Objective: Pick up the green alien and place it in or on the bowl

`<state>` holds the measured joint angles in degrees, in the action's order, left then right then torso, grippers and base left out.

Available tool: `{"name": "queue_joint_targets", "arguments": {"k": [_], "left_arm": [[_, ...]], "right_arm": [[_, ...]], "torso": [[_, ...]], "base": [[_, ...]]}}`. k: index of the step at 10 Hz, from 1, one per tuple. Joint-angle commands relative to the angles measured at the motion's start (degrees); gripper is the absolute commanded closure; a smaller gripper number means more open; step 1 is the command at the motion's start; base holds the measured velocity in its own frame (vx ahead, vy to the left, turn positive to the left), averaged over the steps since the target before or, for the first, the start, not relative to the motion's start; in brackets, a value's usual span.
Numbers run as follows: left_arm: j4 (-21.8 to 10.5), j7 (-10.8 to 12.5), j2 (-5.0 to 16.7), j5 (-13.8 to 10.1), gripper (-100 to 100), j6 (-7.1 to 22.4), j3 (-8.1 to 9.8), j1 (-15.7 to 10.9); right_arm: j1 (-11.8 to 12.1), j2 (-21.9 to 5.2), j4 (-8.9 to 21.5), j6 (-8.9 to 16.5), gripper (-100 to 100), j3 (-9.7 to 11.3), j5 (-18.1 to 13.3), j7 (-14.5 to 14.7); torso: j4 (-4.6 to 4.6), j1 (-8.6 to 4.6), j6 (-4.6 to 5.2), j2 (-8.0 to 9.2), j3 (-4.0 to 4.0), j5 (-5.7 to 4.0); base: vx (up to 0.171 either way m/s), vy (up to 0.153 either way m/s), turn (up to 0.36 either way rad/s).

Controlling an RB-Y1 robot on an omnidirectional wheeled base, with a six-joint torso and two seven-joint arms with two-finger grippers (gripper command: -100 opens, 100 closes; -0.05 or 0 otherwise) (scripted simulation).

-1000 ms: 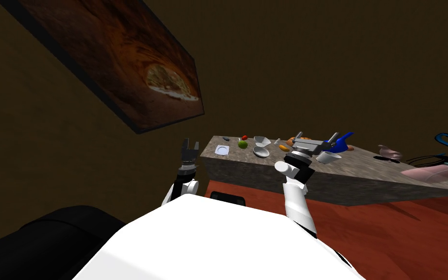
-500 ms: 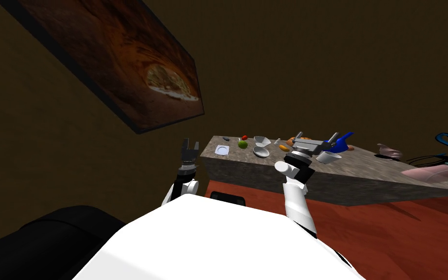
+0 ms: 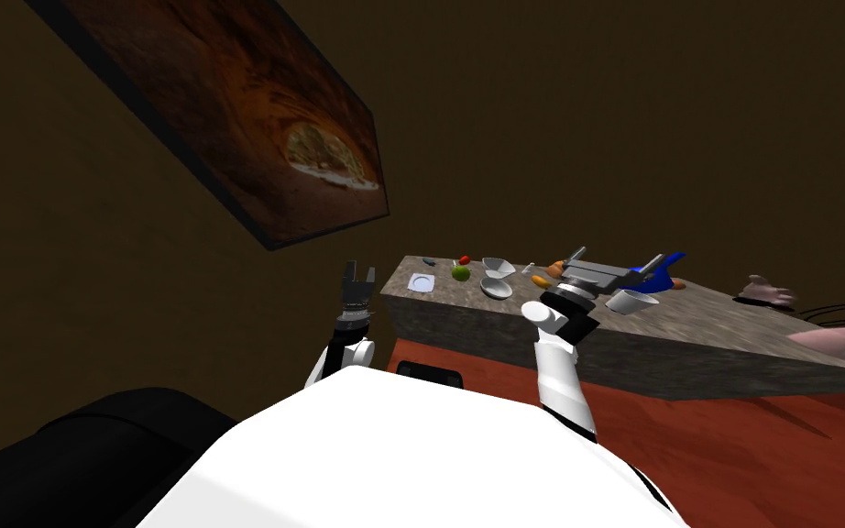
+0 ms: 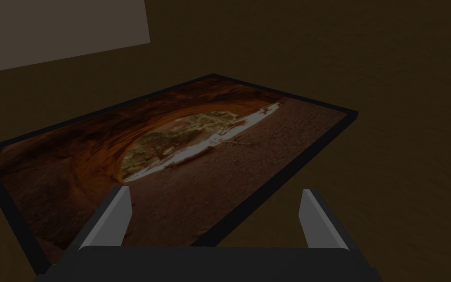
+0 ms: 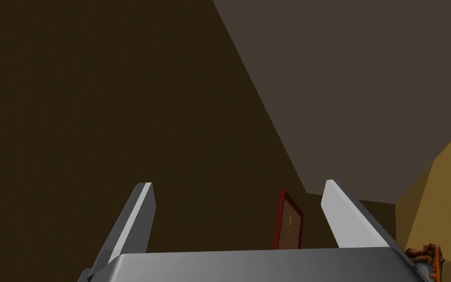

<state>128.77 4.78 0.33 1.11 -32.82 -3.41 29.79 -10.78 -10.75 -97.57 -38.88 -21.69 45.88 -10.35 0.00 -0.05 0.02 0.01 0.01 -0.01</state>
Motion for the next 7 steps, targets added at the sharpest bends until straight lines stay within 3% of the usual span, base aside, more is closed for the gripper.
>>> {"name": "queue_joint_targets", "arguments": {"k": [1,7], "left_arm": [[0.0,0.0,0.0,0.0,0,0.0,0.0,0.0],[0.0,0.0,0.0,0.0,0,0.0,0.0,0.0]], "right_arm": [[-0.4,-0.1,0.1,-0.6,-100,-0.2,1.9,0.0],[-2.7,-1.3,0.7,-5.3,-100,-1.4,12.0,-0.6]], "torso": [[0.0,0.0,0.0,0.0,0.0,0.0],[-0.01,0.01,0.01,-0.02,-0.01,0.0]], "base": [[-0.001,-0.002,0.012],[-0.001,0.001,0.045]]}}
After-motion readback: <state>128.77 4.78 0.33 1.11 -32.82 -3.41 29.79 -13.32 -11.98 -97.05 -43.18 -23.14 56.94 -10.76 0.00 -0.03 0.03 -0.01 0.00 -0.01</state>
